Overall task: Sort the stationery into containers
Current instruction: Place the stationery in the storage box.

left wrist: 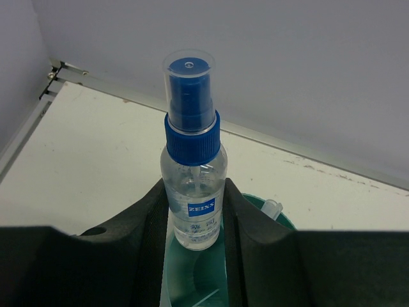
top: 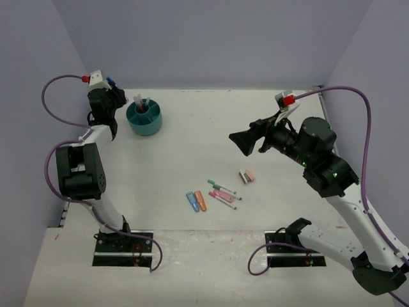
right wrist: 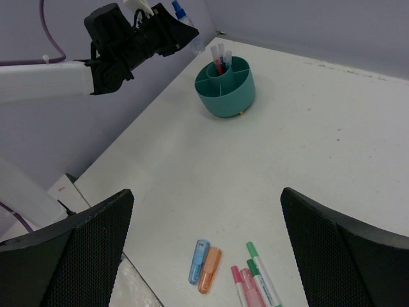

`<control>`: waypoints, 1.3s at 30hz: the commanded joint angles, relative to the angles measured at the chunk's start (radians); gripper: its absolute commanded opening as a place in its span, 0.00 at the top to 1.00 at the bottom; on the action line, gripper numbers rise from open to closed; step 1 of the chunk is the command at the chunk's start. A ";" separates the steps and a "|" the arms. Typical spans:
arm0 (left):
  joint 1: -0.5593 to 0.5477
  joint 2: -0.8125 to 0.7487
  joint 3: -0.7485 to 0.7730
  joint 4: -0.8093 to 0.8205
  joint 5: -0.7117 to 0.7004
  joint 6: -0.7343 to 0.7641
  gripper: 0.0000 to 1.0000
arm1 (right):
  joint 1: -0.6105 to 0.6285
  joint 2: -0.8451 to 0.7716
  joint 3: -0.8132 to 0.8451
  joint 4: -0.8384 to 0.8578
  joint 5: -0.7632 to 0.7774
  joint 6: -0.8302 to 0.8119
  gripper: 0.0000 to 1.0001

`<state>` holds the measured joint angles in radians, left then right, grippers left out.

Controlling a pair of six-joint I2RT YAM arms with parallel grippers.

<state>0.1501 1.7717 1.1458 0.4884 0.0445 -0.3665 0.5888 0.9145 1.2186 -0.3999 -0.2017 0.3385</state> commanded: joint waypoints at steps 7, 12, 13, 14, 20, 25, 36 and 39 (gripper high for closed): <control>0.006 0.047 -0.007 0.067 0.023 -0.042 1.00 | -0.001 0.002 -0.010 0.046 -0.036 0.003 0.01; 0.005 0.060 0.007 0.024 0.044 -0.047 1.00 | -0.001 0.005 -0.006 0.038 -0.035 0.003 0.01; 0.005 0.062 0.011 0.015 0.052 -0.049 1.00 | -0.002 0.006 -0.005 0.036 -0.035 0.002 0.01; 0.005 0.064 0.013 0.007 0.052 -0.051 1.00 | -0.002 0.006 -0.004 0.035 -0.036 0.002 0.01; 0.005 0.065 -0.001 0.000 0.055 -0.047 1.00 | -0.001 0.007 0.001 0.032 -0.036 -0.001 0.01; 0.005 0.075 0.003 -0.017 0.062 -0.046 1.00 | -0.001 0.005 0.005 0.026 -0.037 0.000 0.01; 0.005 0.095 -0.009 -0.005 0.069 -0.039 0.78 | -0.001 0.017 0.013 0.019 -0.045 -0.005 0.01; 0.005 0.090 -0.011 -0.005 0.072 -0.029 0.67 | -0.001 0.017 0.014 0.019 -0.047 -0.007 0.01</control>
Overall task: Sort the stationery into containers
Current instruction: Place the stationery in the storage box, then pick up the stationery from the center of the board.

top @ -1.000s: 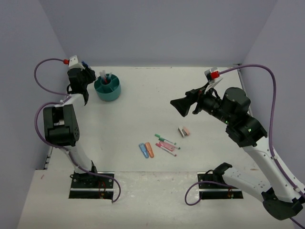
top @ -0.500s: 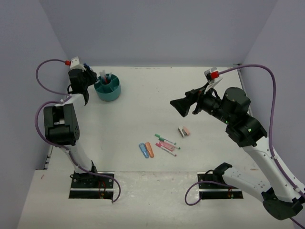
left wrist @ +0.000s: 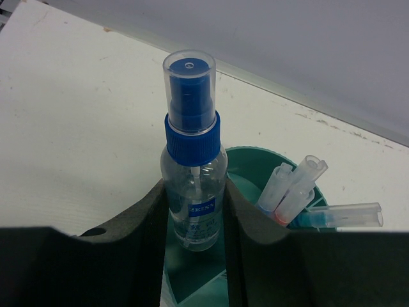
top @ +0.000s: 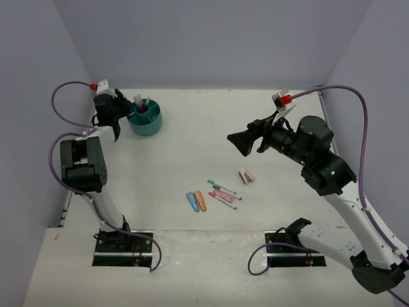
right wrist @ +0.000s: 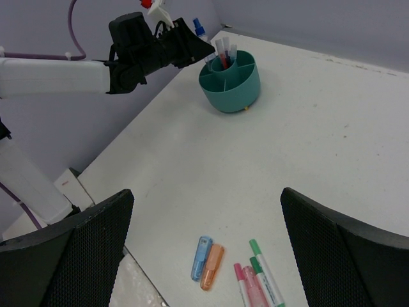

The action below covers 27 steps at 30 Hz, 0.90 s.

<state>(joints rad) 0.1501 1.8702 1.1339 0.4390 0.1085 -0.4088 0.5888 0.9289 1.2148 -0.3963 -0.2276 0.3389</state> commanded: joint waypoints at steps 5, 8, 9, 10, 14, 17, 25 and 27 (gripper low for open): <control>0.005 -0.031 -0.007 0.065 0.031 0.017 0.58 | -0.001 0.008 0.023 0.011 -0.021 -0.015 0.01; 0.003 -0.048 -0.009 0.069 0.051 0.013 0.52 | -0.001 0.016 0.024 0.013 -0.037 -0.017 0.01; 0.003 -0.053 -0.012 0.069 0.047 0.014 0.50 | -0.001 0.021 0.026 0.012 -0.042 -0.016 0.01; 0.002 -0.057 -0.014 0.070 0.043 0.015 0.49 | -0.001 0.027 0.028 0.011 -0.047 -0.015 0.01; 0.003 -0.080 -0.028 0.073 0.043 0.013 0.47 | -0.001 0.039 0.029 0.008 -0.041 -0.020 0.01; 0.005 -0.130 -0.042 0.063 0.028 -0.006 0.46 | -0.002 0.067 0.028 0.004 -0.015 -0.034 0.01; 0.005 -0.416 -0.065 -0.278 -0.273 -0.188 0.12 | -0.001 0.159 0.036 -0.015 0.001 -0.070 0.01; 0.005 -0.474 -0.060 -0.395 -0.299 -0.235 0.00 | -0.001 0.195 0.046 -0.045 0.012 -0.087 0.02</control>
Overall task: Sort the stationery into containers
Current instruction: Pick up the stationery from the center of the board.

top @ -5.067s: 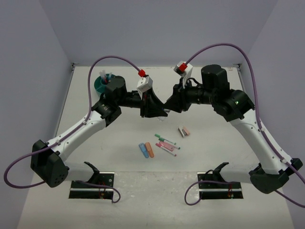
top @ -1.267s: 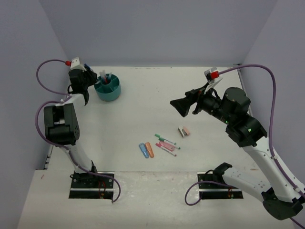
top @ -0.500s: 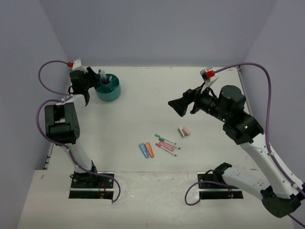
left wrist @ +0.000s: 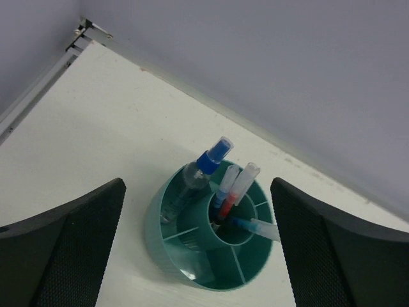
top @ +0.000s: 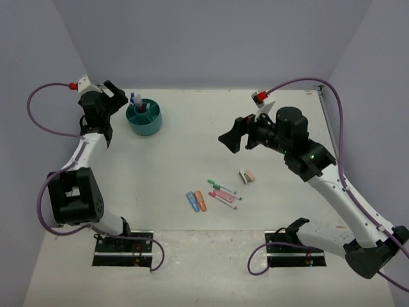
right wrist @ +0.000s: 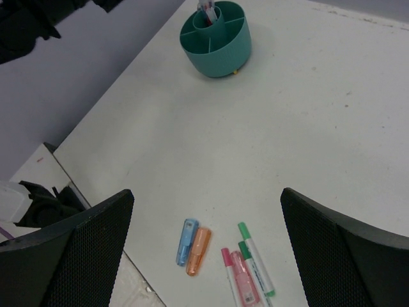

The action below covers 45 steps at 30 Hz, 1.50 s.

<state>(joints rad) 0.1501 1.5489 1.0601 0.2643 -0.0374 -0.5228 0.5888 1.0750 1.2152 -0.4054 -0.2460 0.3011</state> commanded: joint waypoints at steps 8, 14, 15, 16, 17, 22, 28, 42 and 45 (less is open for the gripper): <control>0.005 -0.498 -0.086 -0.419 0.014 -0.247 0.00 | 0.117 0.269 0.109 -0.230 0.207 -0.083 0.34; -0.021 -0.651 -0.217 -0.532 0.199 -0.099 0.00 | 0.249 0.394 0.045 -0.282 0.324 -0.051 0.46; -0.032 -0.653 -0.239 -0.542 0.228 -0.057 0.00 | 0.254 0.409 0.041 -0.285 0.315 -0.052 0.49; -0.039 -0.653 -0.259 -0.551 0.246 -0.036 0.00 | 0.263 0.431 0.042 -0.290 0.302 -0.058 0.53; -0.048 -0.651 -0.277 -0.564 0.258 -0.012 0.00 | 0.275 0.453 0.049 -0.299 0.288 -0.063 0.57; -0.084 -0.694 -0.320 -0.634 0.170 0.091 0.00 | 0.384 0.522 0.050 -0.268 0.346 0.087 0.58; -0.117 -0.698 -0.332 -0.642 0.166 0.132 0.00 | 0.489 0.617 0.059 -0.226 0.500 0.288 0.56; -0.135 -0.694 -0.336 -0.639 0.192 0.139 0.00 | 0.562 0.760 0.080 -0.234 0.480 0.368 0.62; -0.139 -0.694 -0.338 -0.637 0.194 0.141 0.00 | 0.563 0.778 0.078 -0.234 0.476 0.371 0.62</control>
<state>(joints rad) 0.0222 0.8684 0.7109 -0.3836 0.1364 -0.4213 1.1432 1.8280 1.2736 -0.6564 0.2001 0.6293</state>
